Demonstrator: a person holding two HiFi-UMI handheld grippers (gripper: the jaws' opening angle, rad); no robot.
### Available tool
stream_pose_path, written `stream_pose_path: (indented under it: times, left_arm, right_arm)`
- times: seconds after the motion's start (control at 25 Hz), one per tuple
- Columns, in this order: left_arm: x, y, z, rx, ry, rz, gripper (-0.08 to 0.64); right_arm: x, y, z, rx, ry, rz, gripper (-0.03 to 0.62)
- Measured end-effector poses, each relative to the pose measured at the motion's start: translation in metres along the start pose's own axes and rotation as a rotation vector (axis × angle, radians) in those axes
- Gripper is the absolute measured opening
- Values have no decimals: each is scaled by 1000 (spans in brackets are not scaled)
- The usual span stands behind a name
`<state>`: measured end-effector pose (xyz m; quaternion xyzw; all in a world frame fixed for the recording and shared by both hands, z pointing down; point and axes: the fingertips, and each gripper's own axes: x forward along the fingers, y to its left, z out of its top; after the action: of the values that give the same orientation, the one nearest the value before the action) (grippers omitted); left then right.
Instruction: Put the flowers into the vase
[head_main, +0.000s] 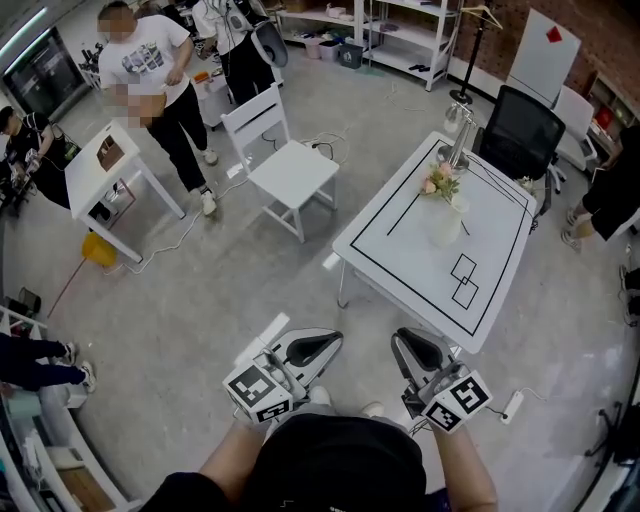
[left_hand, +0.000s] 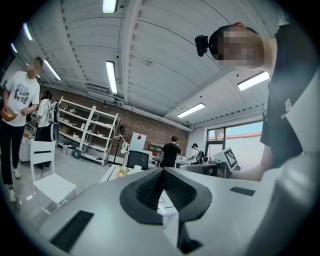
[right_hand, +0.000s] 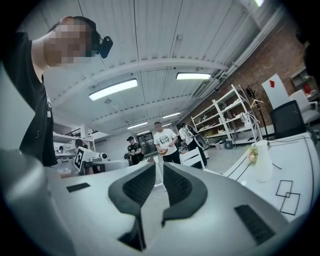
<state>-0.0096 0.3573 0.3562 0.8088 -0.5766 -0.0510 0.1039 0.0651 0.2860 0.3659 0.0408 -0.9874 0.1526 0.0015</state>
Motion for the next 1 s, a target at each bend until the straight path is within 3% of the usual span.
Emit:
stream_pose_path:
  times: [0.68, 1.0]
  left_arm:
    - [-40, 59, -5, -16, 25, -69, 5]
    - [-30, 76, -13, -41, 47, -85, 5]
  right_arm:
    - [77, 29, -24, 11, 14, -29, 55]
    - [87, 11, -29, 33, 20, -58, 55]
